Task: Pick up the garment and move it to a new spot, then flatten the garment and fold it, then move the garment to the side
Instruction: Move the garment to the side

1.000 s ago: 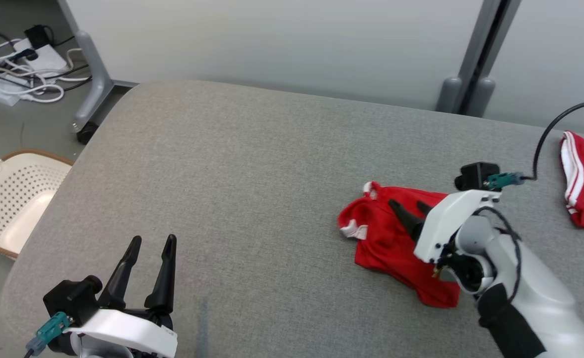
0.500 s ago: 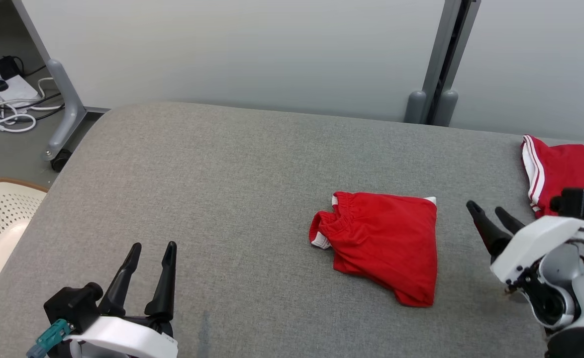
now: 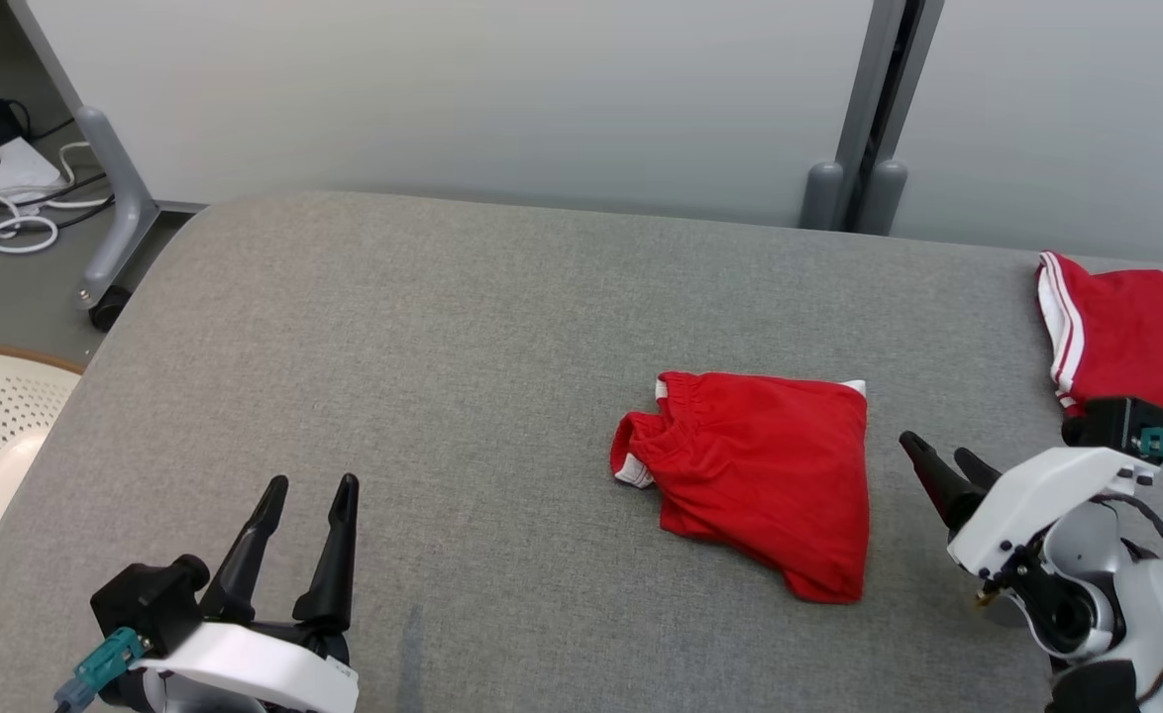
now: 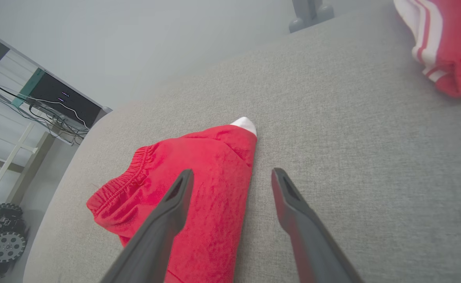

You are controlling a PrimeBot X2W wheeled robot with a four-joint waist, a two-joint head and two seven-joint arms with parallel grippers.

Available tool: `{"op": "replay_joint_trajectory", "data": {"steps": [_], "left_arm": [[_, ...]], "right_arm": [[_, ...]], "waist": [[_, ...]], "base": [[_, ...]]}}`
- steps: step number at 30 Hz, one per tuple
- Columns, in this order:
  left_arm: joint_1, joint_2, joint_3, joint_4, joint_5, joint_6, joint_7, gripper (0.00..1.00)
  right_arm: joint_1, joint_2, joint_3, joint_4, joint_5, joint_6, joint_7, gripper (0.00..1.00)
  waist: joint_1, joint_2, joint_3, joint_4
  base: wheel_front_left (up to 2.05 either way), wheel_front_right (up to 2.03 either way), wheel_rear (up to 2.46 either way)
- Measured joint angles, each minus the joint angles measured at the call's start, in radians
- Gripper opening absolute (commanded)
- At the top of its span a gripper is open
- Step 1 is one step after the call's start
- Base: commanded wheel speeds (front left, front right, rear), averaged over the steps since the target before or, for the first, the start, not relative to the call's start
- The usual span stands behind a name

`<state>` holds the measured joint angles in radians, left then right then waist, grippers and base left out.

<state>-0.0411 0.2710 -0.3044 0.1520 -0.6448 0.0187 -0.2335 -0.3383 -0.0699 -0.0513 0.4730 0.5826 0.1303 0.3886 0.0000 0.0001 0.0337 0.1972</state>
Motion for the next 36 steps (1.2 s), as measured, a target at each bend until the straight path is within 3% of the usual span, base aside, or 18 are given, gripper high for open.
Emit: {"op": "replay_joint_trajectory", "data": {"steps": [21, 22, 23, 24, 36], "left_arm": [[-0.031, -0.005, -0.002, 0.037, -0.009, -0.018, -0.01, 1.0], [-0.032, -0.006, -0.003, 0.038, -0.009, -0.018, -0.011, 1.0], [-0.033, -0.007, -0.003, 0.038, -0.009, -0.018, -0.011, 1.0], [-0.034, -0.007, -0.003, 0.039, -0.009, -0.018, -0.013, 1.0], [-0.045, -0.004, 0.0, 0.029, -0.005, -0.018, -0.015, 1.0]], "right_arm": [[-0.242, 0.019, -0.041, 0.543, -0.068, 0.001, 0.001, 1.0], [-0.251, 0.018, -0.04, 0.556, -0.069, 0.001, -0.003, 0.49], [-0.259, 0.017, -0.038, 0.568, -0.066, 0.001, -0.012, 0.28], [-0.268, 0.017, -0.033, 0.577, -0.061, 0.001, -0.019, 0.0], [-0.319, 0.022, 0.112, 0.536, -0.024, 0.0, -0.144, 0.0]], "waist": [[0.0, 0.0, 0.043, 0.101], [0.0, 0.0, 0.044, 0.104], [0.0, 0.0, 0.045, 0.106], [0.0, 0.0, 0.046, 0.108], [0.0, 0.0, 0.045, 0.079]], "base": [[0.0, 0.0, 0.0], [0.0, 0.0, 0.0], [0.0, 0.0, 0.0], [0.0, 0.0, 0.0], [0.0, 0.0, 0.0]]}}
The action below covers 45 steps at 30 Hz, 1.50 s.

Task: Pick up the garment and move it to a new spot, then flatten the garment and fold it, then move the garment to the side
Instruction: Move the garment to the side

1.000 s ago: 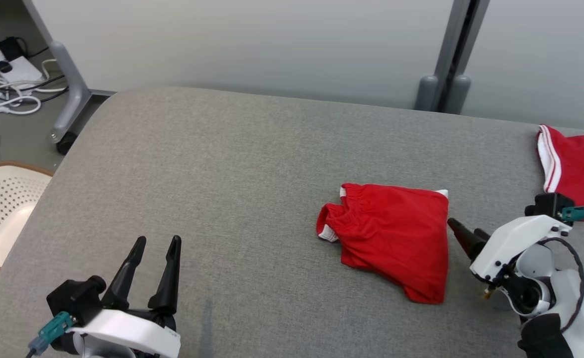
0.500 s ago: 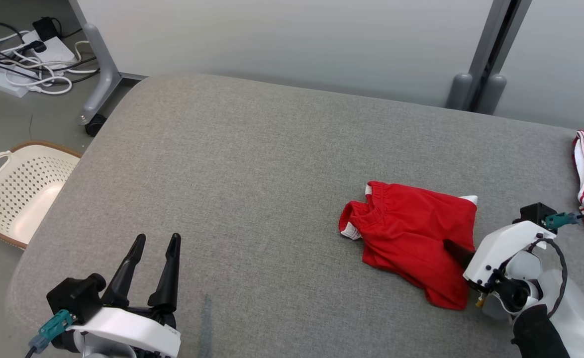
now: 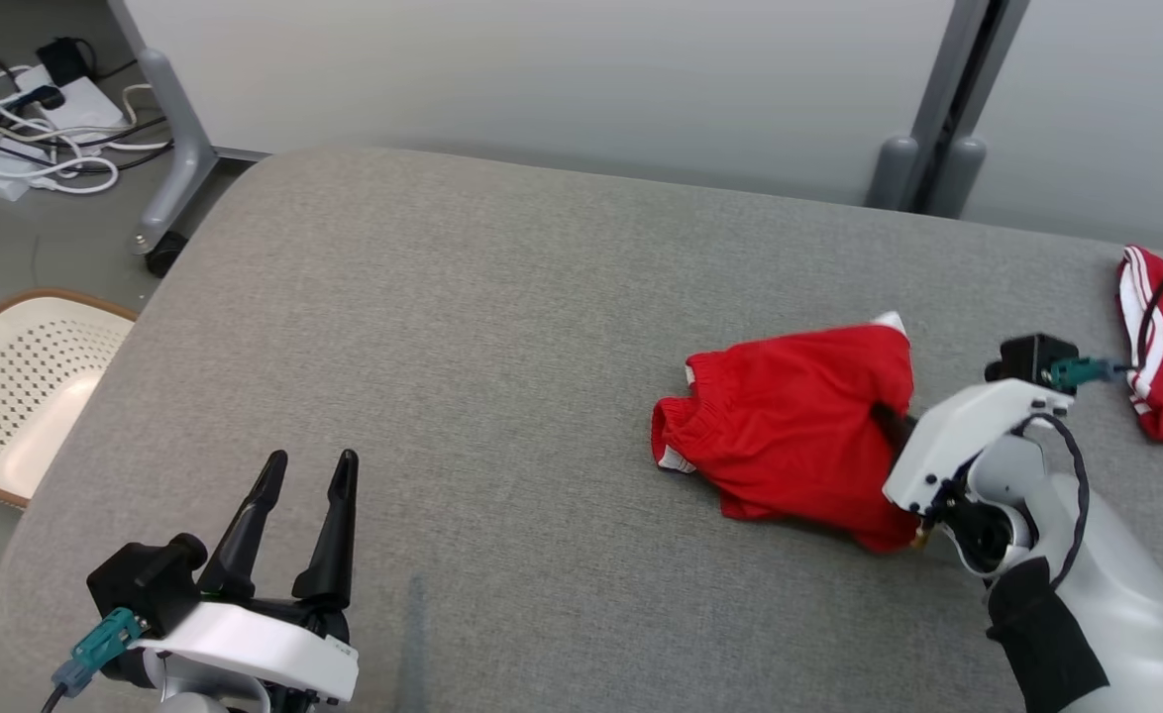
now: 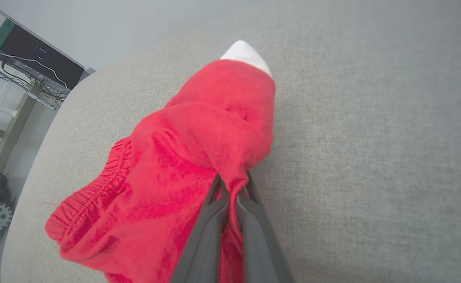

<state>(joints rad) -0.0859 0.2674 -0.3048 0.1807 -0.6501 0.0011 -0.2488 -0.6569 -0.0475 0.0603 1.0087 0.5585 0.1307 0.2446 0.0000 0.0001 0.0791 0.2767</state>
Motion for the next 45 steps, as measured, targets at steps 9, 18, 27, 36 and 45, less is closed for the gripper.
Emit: {"op": "replay_joint_trajectory", "data": {"steps": [9, 18, 27, 36, 45], "left_arm": [[-0.031, 0.002, -0.022, -0.016, 0.007, -0.018, 0.008, 1.0], [-0.084, 0.032, -0.018, -0.023, 0.009, -0.038, 0.011, 1.0], [-0.109, 0.065, -0.013, -0.044, 0.015, -0.046, 0.02, 1.0], [-0.138, 0.088, -0.012, -0.065, 0.017, -0.053, 0.026, 1.0], [-0.17, 0.093, -0.025, -0.074, 0.024, -0.062, 0.033, 1.0]], "right_arm": [[-0.102, -0.102, 0.18, -0.133, -0.07, 0.0, 0.037, 0.0], [-0.214, -0.196, 0.223, -0.25, -0.104, 0.0, 0.105, 0.0], [-0.264, -0.309, 0.212, -0.377, -0.146, 0.0, 0.181, 0.0], [-0.298, -0.436, 0.231, -0.473, -0.211, 0.0, 0.213, 0.0], [-0.355, -0.519, 0.256, -0.428, -0.279, 0.0, 0.147, 0.0]], "waist": [[0.0, 0.0, 0.058, -0.082], [0.0, 0.0, 0.161, -0.177], [0.0, 0.0, 0.259, -0.259], [0.0, 0.0, 0.328, -0.295], [0.0, 0.0, 0.378, -0.284]], "base": [[0.0, 0.0, 0.0], [0.0, 0.0, 0.0], [0.0, 0.0, 0.0], [0.0, 0.0, 0.0], [0.0, 0.0, 0.0]]}}
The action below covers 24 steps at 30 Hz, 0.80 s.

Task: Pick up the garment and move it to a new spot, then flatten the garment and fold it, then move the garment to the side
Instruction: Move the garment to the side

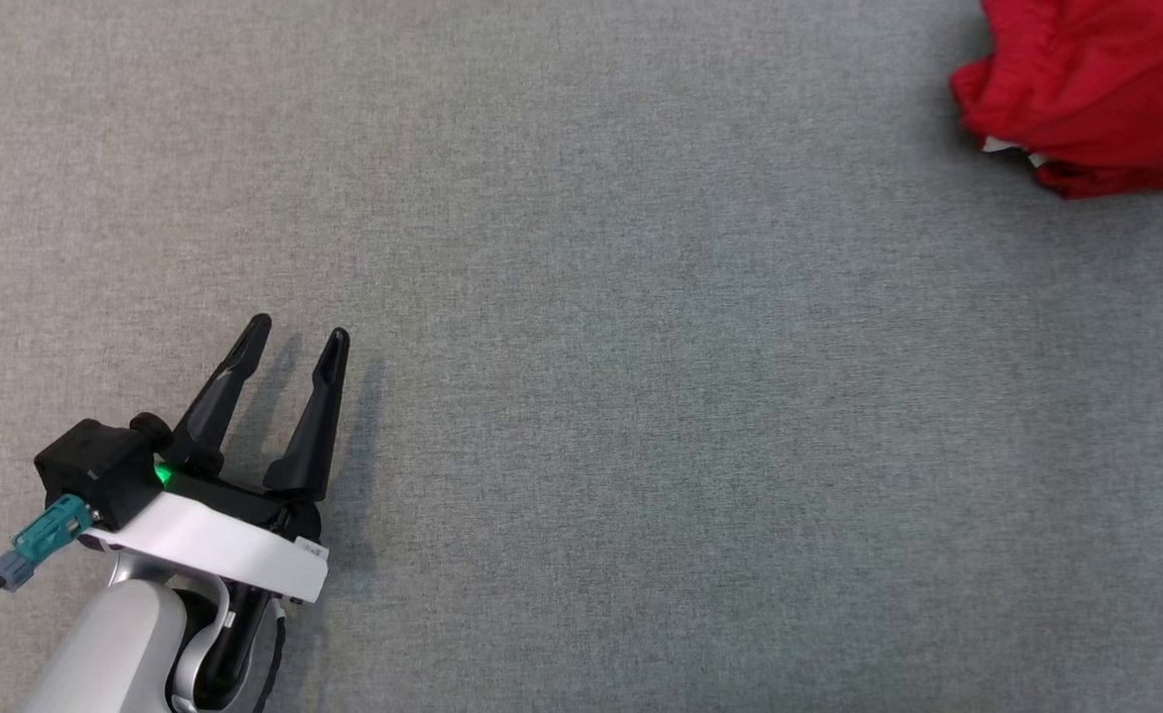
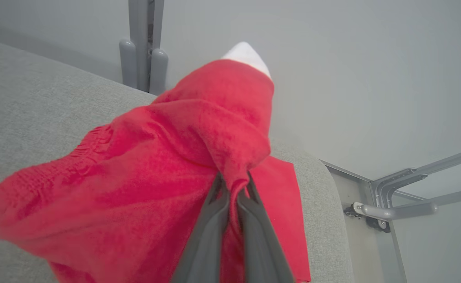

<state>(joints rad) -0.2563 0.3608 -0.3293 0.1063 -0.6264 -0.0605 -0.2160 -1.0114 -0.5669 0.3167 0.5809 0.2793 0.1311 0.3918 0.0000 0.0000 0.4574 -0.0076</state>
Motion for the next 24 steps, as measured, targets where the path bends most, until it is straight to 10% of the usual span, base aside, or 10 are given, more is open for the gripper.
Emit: {"op": "replay_joint_trajectory", "data": {"steps": [8, 11, 12, 24], "left_arm": [[-0.018, 0.002, -0.007, 0.002, 0.0, -0.007, -0.002, 1.0], [-0.02, 0.002, -0.007, 0.007, 0.0, -0.009, -0.005, 1.0], [-0.023, 0.001, -0.008, 0.01, 0.0, -0.009, -0.006, 1.0], [-0.033, -0.008, -0.007, 0.038, -0.003, -0.007, -0.021, 1.0]], "right_arm": [[-0.055, 0.003, -0.094, 0.154, -0.171, 0.0, -0.047, 0.0], [-0.07, 0.02, -0.165, 0.185, -0.275, 0.0, -0.078, 0.54], [-0.071, 0.03, -0.189, 0.196, -0.306, 0.0, -0.087, 1.0], [-0.063, 0.153, -0.364, 0.229, -0.519, 0.0, -0.211, 1.0]], "waist": [[0.0, 0.0, 0.04, 0.027], [0.0, 0.0, 0.048, 0.036], [0.0, 0.0, 0.049, 0.039], [0.0001, 0.0, -0.004, 0.032]], "base": [[0.0, 0.0, 0.0], [0.0, 0.0, 0.0], [0.0, 0.0, 0.0], [0.0, 0.0, 0.0]]}}
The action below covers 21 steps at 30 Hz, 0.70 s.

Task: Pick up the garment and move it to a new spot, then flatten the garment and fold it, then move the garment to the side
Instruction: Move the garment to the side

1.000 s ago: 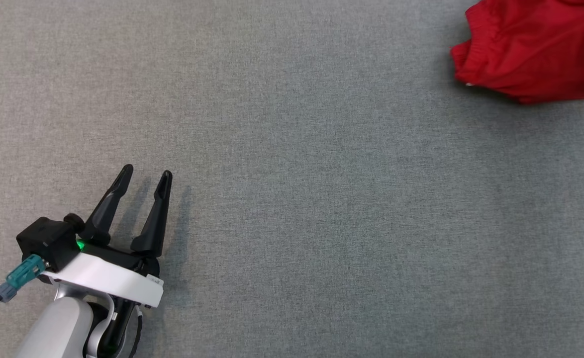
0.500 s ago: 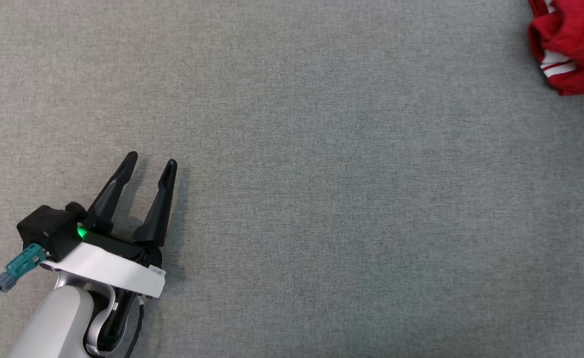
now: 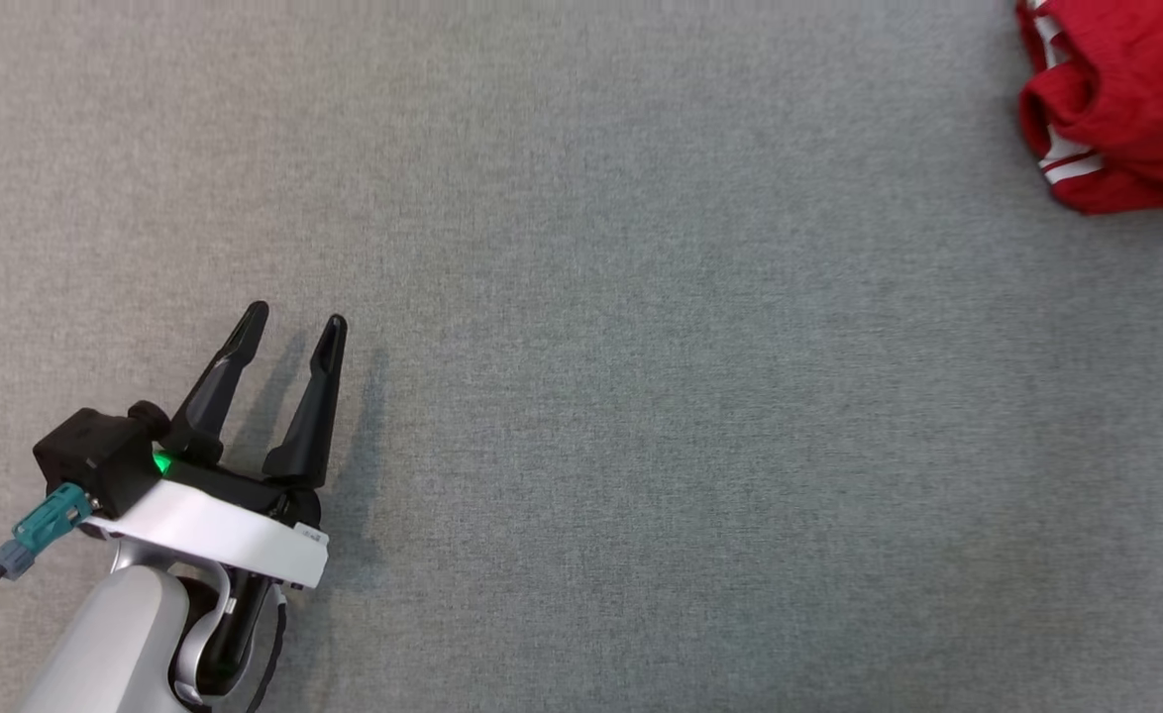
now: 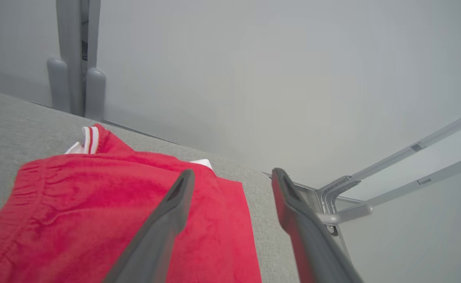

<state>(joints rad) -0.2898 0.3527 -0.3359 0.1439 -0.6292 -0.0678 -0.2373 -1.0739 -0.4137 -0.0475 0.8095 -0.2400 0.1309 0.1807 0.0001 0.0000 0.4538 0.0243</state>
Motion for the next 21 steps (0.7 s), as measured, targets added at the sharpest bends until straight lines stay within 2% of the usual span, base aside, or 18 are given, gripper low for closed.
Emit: {"op": "replay_joint_trajectory", "data": {"steps": [4, 12, 21], "left_arm": [[0.02, -0.002, 0.006, 0.006, -0.001, 0.008, -0.002, 1.0], [0.077, -0.002, 0.032, 0.009, -0.008, 0.045, -0.01, 1.0], [0.154, 0.014, 0.085, -0.036, -0.02, 0.105, -0.014, 1.0]], "right_arm": [[0.021, 0.049, -0.004, -0.006, -0.011, 0.0, -0.073, 1.0], [0.105, 0.115, 0.05, -0.023, 0.103, 0.0, -0.203, 1.0], [0.309, 0.177, 0.048, -0.215, 0.244, 0.0, -0.254, 1.0]], "waist": [[0.0, 0.0, -0.048, -0.014], [-0.0001, 0.0, -0.174, -0.042], [0.0, 0.0, -0.314, -0.076]], "base": [[0.0, 0.0, 0.0], [0.0, 0.0, 0.0], [0.0, 0.0, 0.0]]}}
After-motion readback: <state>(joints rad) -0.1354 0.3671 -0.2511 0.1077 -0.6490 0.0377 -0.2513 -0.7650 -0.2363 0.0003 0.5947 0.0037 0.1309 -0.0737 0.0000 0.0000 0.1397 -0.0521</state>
